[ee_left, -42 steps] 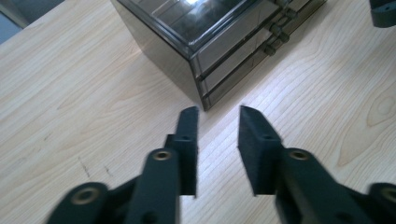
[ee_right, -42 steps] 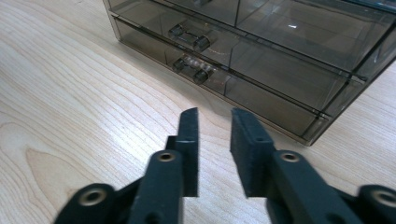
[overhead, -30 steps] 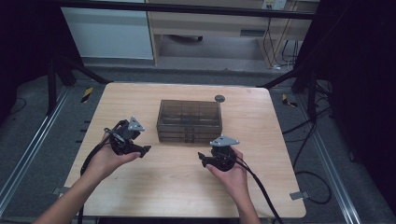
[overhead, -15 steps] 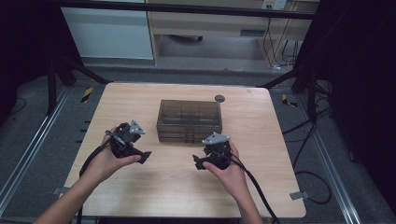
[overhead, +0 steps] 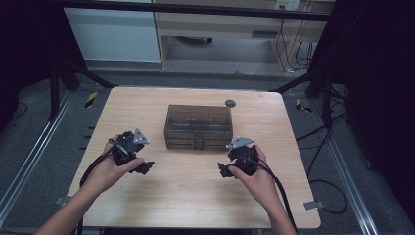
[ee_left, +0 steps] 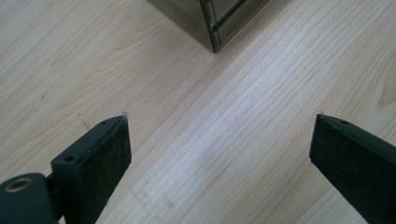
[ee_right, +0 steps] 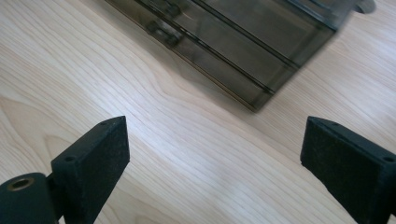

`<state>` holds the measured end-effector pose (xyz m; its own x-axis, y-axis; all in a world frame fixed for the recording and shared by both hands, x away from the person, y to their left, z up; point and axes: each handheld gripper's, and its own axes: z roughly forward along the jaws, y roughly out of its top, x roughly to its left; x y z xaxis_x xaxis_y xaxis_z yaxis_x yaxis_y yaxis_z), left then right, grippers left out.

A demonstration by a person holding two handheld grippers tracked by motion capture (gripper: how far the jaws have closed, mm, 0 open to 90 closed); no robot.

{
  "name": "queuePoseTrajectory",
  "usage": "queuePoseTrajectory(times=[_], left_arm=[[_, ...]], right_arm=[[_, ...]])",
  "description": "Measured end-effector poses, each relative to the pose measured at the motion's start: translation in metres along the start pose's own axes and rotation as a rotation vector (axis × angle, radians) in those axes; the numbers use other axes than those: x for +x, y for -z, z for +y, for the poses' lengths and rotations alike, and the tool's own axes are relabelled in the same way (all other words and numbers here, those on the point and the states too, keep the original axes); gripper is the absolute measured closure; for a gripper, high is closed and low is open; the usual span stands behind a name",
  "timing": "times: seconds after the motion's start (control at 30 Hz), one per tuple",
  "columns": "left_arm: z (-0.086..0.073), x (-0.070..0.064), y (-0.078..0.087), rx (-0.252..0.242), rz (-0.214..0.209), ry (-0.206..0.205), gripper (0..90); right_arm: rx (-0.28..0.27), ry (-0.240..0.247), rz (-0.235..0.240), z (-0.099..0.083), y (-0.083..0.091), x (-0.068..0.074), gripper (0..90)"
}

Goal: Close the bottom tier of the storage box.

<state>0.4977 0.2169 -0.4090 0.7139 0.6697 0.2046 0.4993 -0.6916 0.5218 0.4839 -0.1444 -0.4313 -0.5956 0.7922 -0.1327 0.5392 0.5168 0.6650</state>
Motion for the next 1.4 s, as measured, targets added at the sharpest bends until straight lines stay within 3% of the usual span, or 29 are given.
queuePoseTrajectory(times=[0.5,1.07,1.4], left_arm=[[-0.025,0.021,-0.007,0.002,0.041,0.043,5.3],[-0.041,0.037,-0.017,-0.014,0.065,0.067,5.5],[-0.051,0.05,-0.025,-0.009,0.08,0.081,5.6]], right_arm=[[0.085,-0.056,-0.044,-0.026,0.009,-0.035,8.5],[0.108,-0.153,-0.084,-0.056,0.006,-0.067,8.1],[0.112,-0.204,-0.1,-0.063,-0.005,-0.083,7.9]])
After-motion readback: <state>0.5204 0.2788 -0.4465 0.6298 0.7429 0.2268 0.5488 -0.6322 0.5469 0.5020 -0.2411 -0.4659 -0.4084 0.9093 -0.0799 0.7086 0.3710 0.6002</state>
